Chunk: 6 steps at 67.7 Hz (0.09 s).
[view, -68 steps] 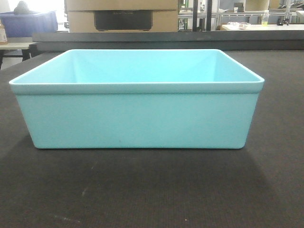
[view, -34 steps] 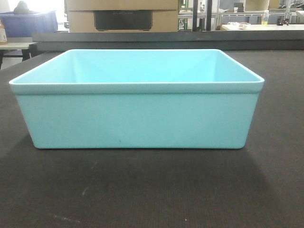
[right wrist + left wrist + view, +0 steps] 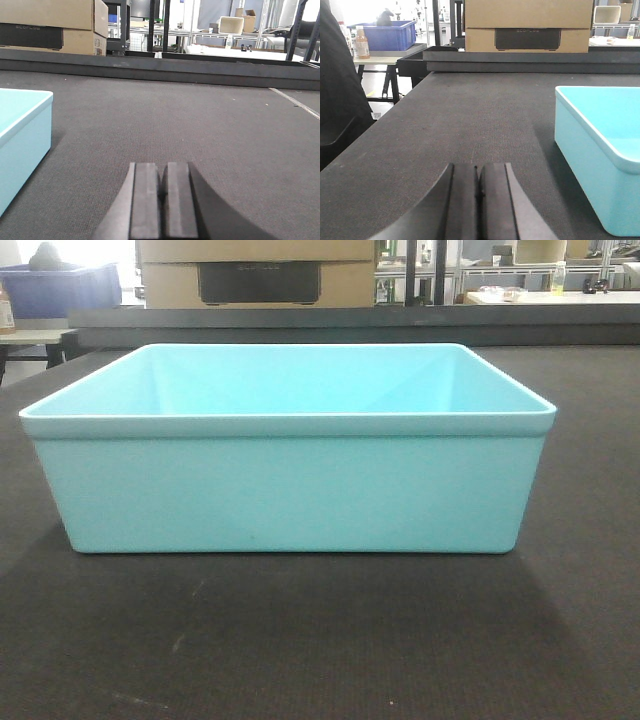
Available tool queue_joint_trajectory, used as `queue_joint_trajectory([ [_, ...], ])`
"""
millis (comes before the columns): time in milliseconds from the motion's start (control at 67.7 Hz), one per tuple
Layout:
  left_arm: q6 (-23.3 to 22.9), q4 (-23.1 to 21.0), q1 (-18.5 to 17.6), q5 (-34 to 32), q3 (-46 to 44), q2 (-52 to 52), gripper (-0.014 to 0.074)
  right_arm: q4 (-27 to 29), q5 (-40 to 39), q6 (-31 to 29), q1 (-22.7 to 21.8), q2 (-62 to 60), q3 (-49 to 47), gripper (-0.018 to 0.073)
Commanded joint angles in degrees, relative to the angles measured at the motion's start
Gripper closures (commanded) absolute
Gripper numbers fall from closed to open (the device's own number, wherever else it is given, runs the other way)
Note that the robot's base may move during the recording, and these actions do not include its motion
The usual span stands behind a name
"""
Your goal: Fetch blue bin and place on conveyor start
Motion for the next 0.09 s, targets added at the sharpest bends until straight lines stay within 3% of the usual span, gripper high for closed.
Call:
queue_joint_trajectory([
  [0, 0.07, -0.45, 0.26, -0.77, -0.10, -0.30, 0.0707, 0.16, -1.40, -0.08, -0.21, -0.42, 0.00, 0.0721],
  [74, 0.07, -0.45, 0.26, -0.77, -0.10, -0.30, 0.0707, 0.16, -1.40, -0.08, -0.21, -0.42, 0.00, 0.0721],
])
